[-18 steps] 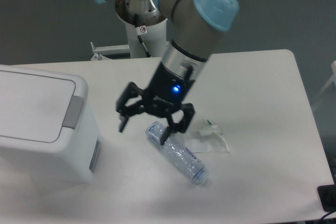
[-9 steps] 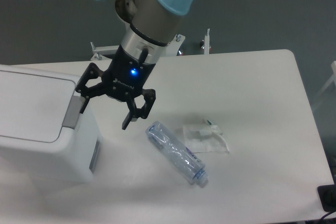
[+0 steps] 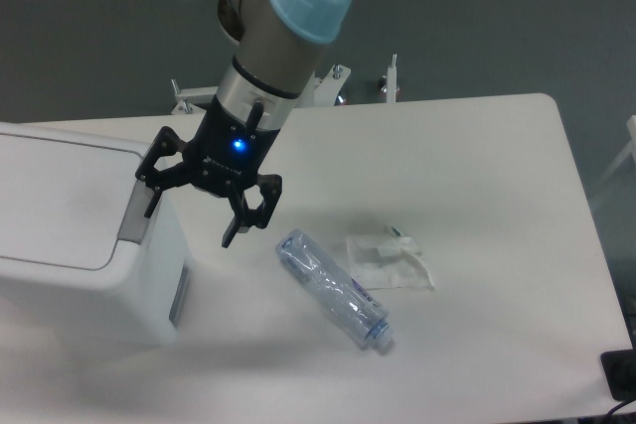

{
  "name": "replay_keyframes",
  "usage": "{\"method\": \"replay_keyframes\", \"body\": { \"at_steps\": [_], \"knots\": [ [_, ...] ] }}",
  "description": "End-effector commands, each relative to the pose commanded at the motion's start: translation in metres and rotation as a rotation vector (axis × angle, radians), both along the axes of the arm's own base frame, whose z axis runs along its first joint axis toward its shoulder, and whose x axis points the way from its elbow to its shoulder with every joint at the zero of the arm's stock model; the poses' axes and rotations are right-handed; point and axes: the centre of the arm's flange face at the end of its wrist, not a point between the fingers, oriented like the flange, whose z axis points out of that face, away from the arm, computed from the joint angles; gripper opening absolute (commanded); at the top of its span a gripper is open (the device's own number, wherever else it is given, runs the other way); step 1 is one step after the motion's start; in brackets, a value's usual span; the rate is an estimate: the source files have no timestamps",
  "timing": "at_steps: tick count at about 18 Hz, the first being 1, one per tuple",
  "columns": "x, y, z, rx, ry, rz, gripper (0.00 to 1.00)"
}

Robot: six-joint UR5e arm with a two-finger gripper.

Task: Open the trash can
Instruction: 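Hook the gripper finger under the trash can lid edge, then lift the gripper to flip the trash can lid open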

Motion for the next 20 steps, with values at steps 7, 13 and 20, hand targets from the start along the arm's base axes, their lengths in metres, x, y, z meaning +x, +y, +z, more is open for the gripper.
{"method": "replay_keyframes", "body": {
  "at_steps": [7,13,20],
  "knots": [
    [-0.002,0.003,-0.001,0.021,0.019,0.000,1.00],
    [0.006,0.005,0.002,0.023,0.017,-0.007,1.00],
    [0.009,0.006,-0.002,0.016,0.013,-0.011,1.00]
  ]
}}
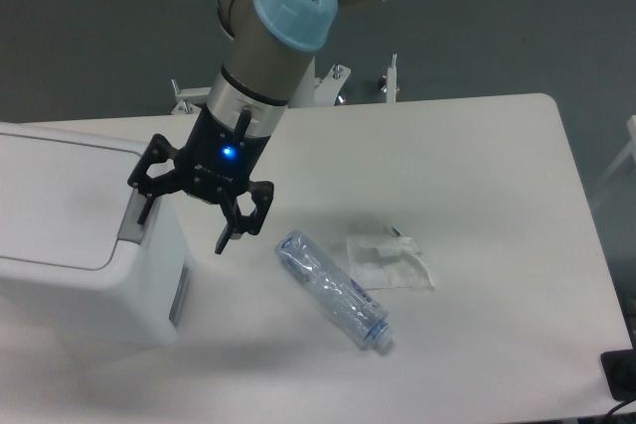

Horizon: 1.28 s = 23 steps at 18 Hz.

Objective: Open the trash can

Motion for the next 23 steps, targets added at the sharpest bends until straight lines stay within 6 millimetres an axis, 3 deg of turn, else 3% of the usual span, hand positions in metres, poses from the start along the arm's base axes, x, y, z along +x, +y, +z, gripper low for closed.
{"method": "replay_keyframes", "body": {
  "at_steps": [7,14,19,21,23],
  "knots": [
    [0.005,0.002,-0.005,-0.037,0.037,0.002,1.00],
    [-0.002,0.001,0.015,-0.008,0.056,0.013,1.00],
    [-0.060,-0.017,0.045,0.035,0.094,0.105,1.00],
    [-0.089,-0.021,0.037,0.028,0.093,0.135,1.00],
    [-0.125,-0.025,0.017,0.001,0.083,0.178,1.00]
  ]
}}
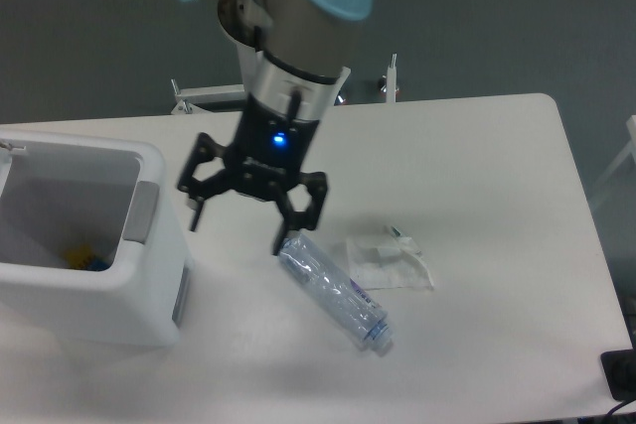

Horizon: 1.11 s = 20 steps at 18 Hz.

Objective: Open the trash can

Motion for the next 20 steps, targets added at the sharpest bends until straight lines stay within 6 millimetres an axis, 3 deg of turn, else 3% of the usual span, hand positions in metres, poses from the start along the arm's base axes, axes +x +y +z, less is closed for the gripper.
{"method": "replay_keyframes", "body": {
  "at_steps": [3,6,10,12,14,17,20],
  "knots": [
    [-0.092,-0.031,-0.024,-0.031,0.050,0.056,1.00],
    [-0.143,-0.046,-0.050,-0.045,0.073,0.056,1.00],
    [-0.180,-0.062,-0.072,-0.057,0.104,0.028,1.00],
    [-0.186,-0.066,-0.080,-0.071,0.115,0.014,1.00],
    [-0.204,-0.081,-0.103,-0.177,0.172,-0.003,1.00],
    [-0.217,-0.091,-0.131,-0.291,0.241,-0.093,1.00],
    [-0.224,-0.097,-0.137,-0.301,0.256,-0.124,1.00]
  ]
}}
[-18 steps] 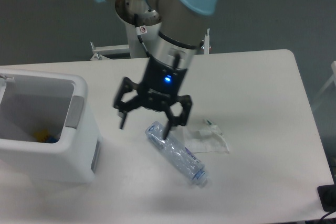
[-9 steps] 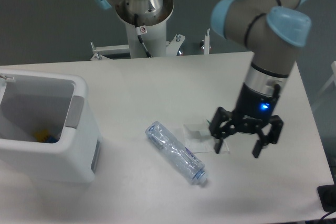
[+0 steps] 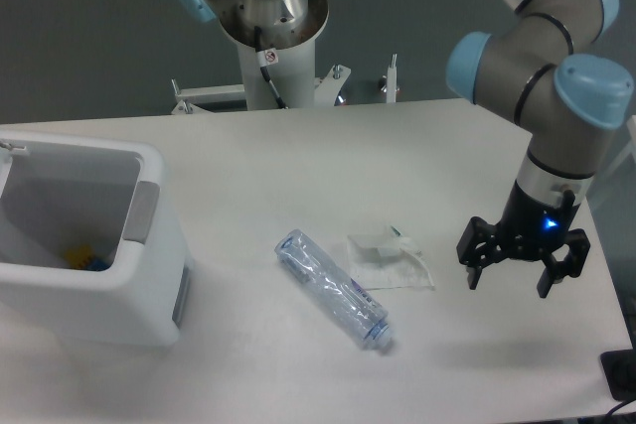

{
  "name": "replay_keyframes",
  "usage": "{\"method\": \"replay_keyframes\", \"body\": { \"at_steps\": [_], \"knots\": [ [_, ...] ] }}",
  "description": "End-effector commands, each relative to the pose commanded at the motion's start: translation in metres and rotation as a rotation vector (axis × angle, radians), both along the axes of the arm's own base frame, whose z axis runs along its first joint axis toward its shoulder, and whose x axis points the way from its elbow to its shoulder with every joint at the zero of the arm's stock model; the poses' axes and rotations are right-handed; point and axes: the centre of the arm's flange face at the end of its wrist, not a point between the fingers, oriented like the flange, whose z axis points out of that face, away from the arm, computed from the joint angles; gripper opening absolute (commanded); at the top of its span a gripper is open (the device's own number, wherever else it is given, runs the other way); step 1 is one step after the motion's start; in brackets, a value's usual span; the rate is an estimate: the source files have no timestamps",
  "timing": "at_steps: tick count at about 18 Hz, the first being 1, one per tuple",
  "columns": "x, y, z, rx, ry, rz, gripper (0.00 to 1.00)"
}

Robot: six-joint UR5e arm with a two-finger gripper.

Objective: Open the trash can

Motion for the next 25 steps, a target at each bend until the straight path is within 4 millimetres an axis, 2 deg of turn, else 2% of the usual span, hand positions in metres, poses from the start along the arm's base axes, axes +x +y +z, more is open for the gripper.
{"method": "replay_keyframes", "body": {
  "at_steps": [9,12,17,25],
  "knots": [
    [-0.001,-0.017,-0.014,-0.228,0.093,-0.256,1.00],
    [0.005,-0.013,-0.018,-0.317,0.115,-0.369,1.00],
    [0.012,-0.008,-0.029,-0.414,0.131,-0.435,1.00],
    [0.013,-0.006,-0.033,-0.410,0.128,-0.438,1.00]
  ]
}}
